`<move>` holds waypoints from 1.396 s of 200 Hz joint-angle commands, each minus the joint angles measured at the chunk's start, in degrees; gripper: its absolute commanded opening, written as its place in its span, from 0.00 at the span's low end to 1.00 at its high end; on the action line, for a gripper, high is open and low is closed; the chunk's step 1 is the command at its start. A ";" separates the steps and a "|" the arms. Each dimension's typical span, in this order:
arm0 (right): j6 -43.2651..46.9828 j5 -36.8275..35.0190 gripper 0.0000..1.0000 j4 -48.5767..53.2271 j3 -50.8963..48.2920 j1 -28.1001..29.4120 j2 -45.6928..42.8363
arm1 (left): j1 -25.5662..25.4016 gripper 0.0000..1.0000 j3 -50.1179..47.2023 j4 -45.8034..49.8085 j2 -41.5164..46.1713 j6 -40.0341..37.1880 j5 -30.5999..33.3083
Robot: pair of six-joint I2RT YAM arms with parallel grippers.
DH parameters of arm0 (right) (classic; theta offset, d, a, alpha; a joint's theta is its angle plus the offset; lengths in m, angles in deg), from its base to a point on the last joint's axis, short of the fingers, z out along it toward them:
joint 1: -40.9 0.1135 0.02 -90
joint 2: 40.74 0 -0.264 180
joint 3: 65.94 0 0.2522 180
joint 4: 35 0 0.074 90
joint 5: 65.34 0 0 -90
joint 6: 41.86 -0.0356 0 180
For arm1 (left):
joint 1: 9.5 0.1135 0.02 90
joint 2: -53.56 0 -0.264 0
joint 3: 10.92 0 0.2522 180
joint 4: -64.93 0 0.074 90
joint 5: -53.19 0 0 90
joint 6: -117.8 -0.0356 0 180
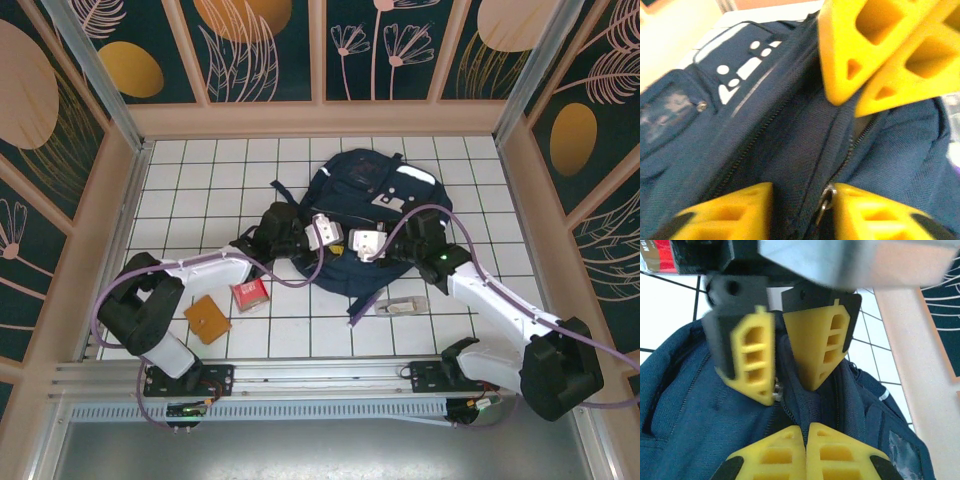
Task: Pack the student bag
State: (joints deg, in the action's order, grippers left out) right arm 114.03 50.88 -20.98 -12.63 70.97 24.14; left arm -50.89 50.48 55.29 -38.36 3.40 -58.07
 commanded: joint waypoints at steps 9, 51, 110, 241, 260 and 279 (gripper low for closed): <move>-0.49 3.05 0.00 -5.35 0.97 2.50 -2.12 | -0.10 0.21 -1.41 -5.47 0.36 2.78 12.81; 2.35 1.39 0.00 -2.57 -0.79 -0.71 -4.98 | 0.54 0.23 -3.89 -3.22 -0.27 4.38 24.04; 2.24 3.55 0.00 -3.46 -1.57 -2.79 -6.25 | 12.51 0.33 -8.23 -5.78 2.45 22.65 19.26; -3.11 2.70 0.17 -5.11 -1.96 -3.04 -2.36 | 17.30 0.00 -2.72 7.55 -0.90 15.16 -13.89; -7.61 -0.55 0.43 -7.57 -2.23 -1.90 0.08 | 16.97 0.00 -1.21 9.80 -0.23 16.74 -16.10; -8.73 -7.11 0.52 -6.30 0.02 1.79 2.45 | 15.72 0.00 -1.15 10.10 1.88 18.43 -16.21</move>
State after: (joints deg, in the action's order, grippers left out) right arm 109.61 51.25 -26.25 -14.58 69.70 23.77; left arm -34.93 47.49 61.00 -38.42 19.73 -73.65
